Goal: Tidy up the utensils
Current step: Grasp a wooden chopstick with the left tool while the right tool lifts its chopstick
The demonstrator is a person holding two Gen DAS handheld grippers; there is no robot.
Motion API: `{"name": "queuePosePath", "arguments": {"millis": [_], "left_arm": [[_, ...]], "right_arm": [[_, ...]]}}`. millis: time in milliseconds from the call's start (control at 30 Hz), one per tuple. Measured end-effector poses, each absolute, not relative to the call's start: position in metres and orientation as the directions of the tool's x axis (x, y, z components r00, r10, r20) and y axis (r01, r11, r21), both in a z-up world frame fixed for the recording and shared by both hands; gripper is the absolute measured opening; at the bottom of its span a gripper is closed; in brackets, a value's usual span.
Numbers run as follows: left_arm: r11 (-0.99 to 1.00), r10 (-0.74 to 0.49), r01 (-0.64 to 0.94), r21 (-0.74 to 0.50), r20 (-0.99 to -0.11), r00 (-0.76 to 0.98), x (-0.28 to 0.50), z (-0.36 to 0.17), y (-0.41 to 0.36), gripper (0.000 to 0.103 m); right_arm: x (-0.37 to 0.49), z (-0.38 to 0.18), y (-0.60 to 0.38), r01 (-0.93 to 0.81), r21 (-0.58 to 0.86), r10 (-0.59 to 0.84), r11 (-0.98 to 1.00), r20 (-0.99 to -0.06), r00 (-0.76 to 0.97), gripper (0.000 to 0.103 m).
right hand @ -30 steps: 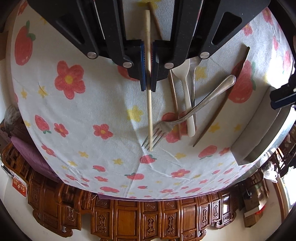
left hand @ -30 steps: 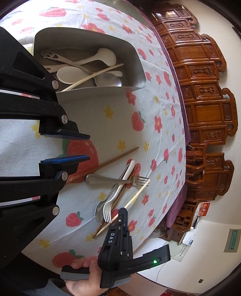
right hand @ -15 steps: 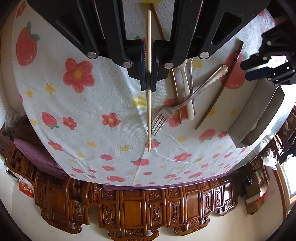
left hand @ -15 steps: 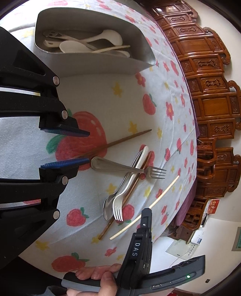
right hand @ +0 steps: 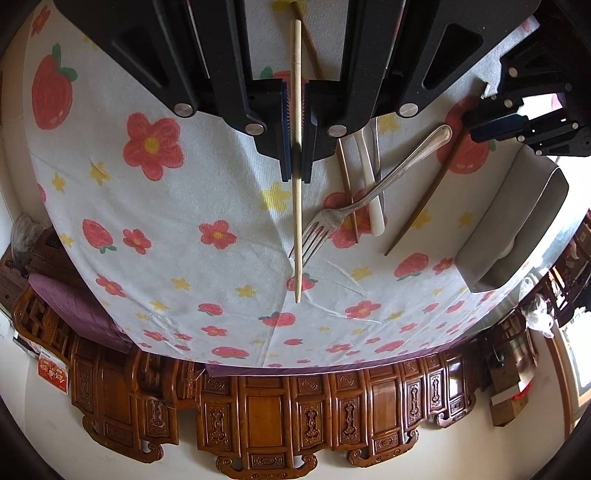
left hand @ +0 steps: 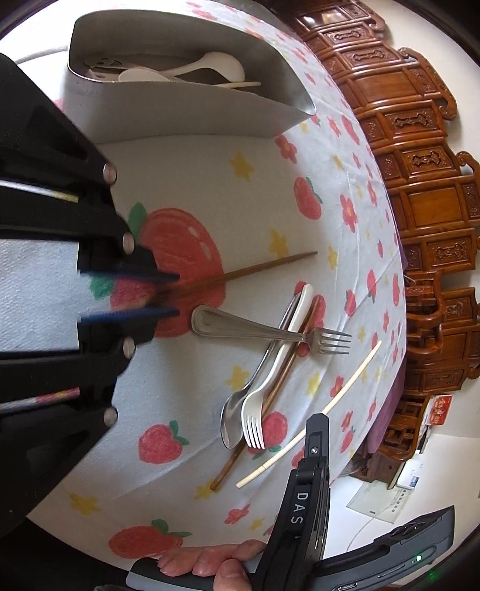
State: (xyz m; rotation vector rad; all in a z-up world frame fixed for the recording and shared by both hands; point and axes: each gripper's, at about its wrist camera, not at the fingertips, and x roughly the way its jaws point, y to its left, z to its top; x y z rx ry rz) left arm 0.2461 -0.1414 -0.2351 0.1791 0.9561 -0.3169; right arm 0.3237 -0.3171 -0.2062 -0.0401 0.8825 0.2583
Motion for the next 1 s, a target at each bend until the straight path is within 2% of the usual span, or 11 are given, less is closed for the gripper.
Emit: {"name": "queuePosePath", "arguments": {"millis": [167, 1000], "left_arm": [[0.943, -0.183, 0.334, 0.004, -0.831, 0.525, 0.245, -0.232, -0.132, 0.004], [0.952, -0.202, 0.307, -0.001, -0.756, 0.623, 0.22, -0.174, -0.09, 0.004]], "right_arm": [[0.319, -0.201, -0.31, -0.248, 0.068, 0.211, 0.966, -0.76, 0.615, 0.006], [0.29, -0.181, -0.278, -0.305, 0.054, 0.248, 0.951, -0.723, 0.645, 0.006]]}}
